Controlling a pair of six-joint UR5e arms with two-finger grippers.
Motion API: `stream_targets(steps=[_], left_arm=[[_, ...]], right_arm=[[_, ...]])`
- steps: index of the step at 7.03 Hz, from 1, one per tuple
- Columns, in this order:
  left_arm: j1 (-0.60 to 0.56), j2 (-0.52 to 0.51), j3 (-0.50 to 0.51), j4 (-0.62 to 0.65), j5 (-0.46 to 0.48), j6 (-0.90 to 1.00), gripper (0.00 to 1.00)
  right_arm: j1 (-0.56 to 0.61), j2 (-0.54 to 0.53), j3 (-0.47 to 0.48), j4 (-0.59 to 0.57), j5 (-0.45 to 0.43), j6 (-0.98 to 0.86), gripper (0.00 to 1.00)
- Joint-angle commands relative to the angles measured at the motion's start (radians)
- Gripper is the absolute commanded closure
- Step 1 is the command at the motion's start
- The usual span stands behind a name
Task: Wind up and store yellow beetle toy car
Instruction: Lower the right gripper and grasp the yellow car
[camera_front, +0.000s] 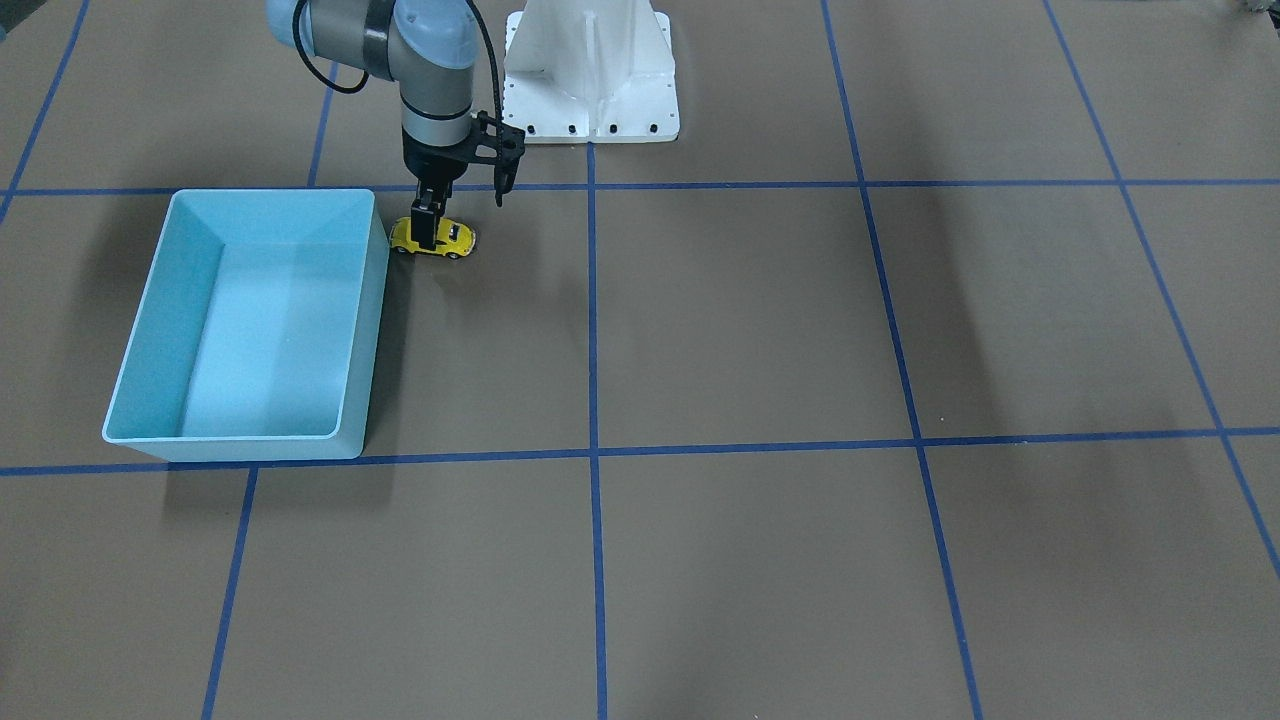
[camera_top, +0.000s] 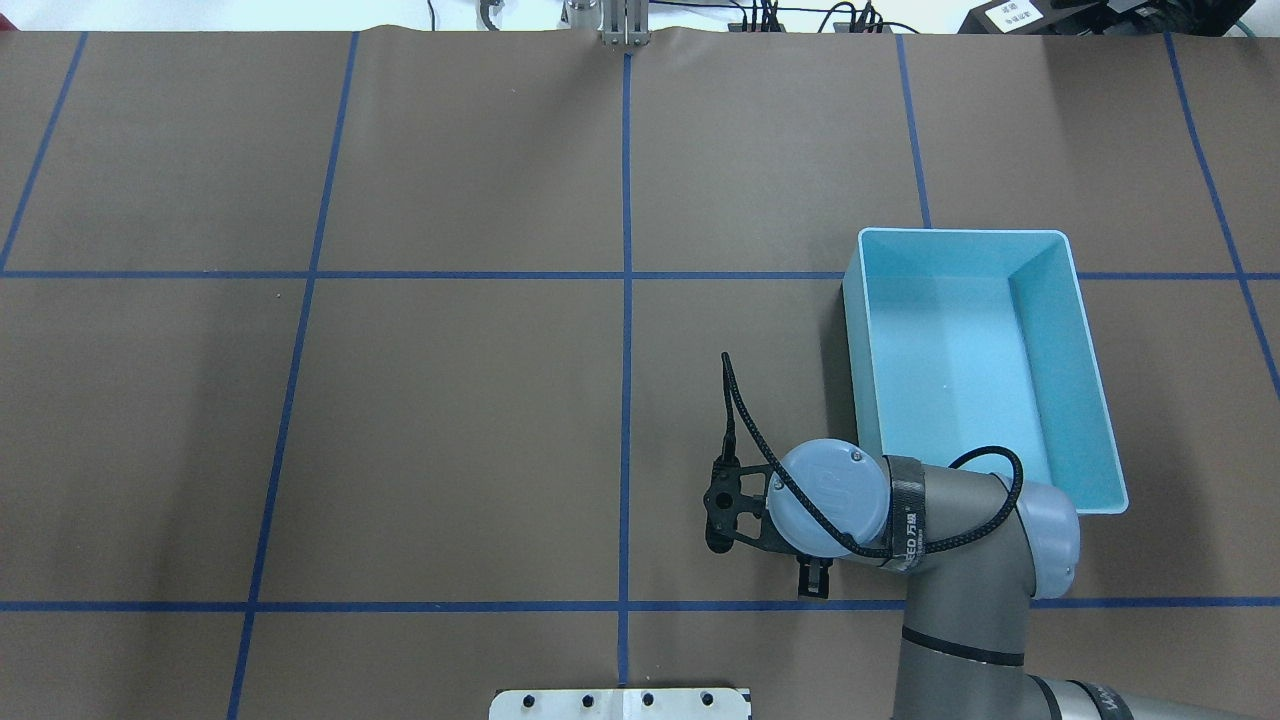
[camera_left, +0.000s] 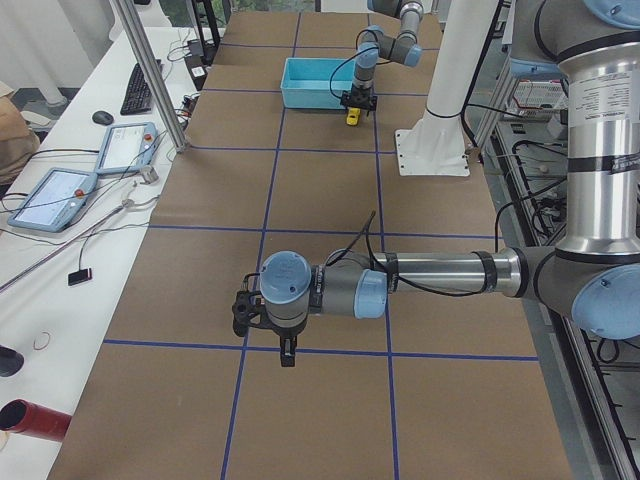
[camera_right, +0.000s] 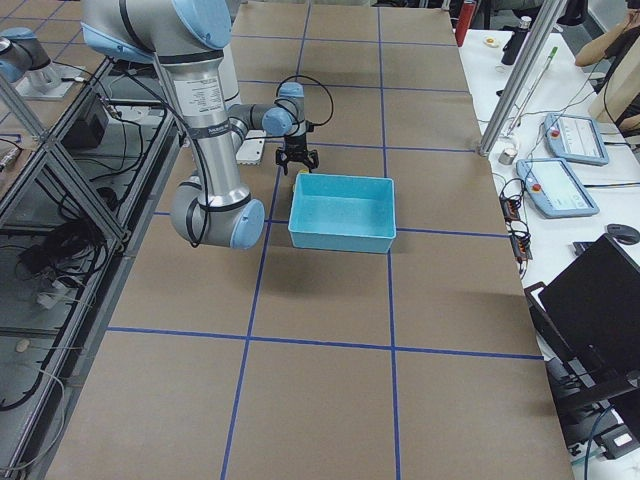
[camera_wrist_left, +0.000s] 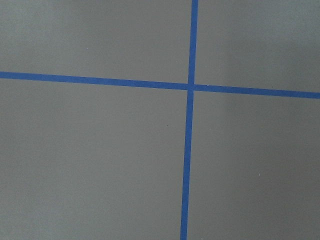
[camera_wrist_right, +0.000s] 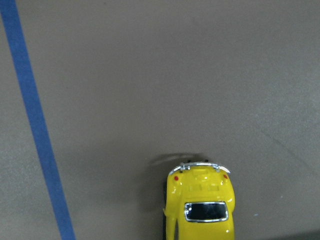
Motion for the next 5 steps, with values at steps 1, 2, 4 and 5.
stream_targets(steps=[1,2,4,5], left_arm=[[0.0,0.0,0.0,0.0,0.0,0.0,0.0],[0.0,0.0,-0.002,0.0,0.0,0.0,0.0],[0.0,0.0,-0.002,0.0,0.0,0.0,0.0],[0.0,0.0,0.0,0.0,0.0,0.0,0.0]], right_arm=[[0.0,0.0,-0.021,0.007,-0.008,0.005,0.02],[0.0,0.002,-0.023,0.007,-0.008,0.005,0.3],[0.0,0.006,-0.019,0.007,-0.007,0.019,1.0],[0.0,0.012,-0.009,0.006,-0.001,0.022,1.0]])
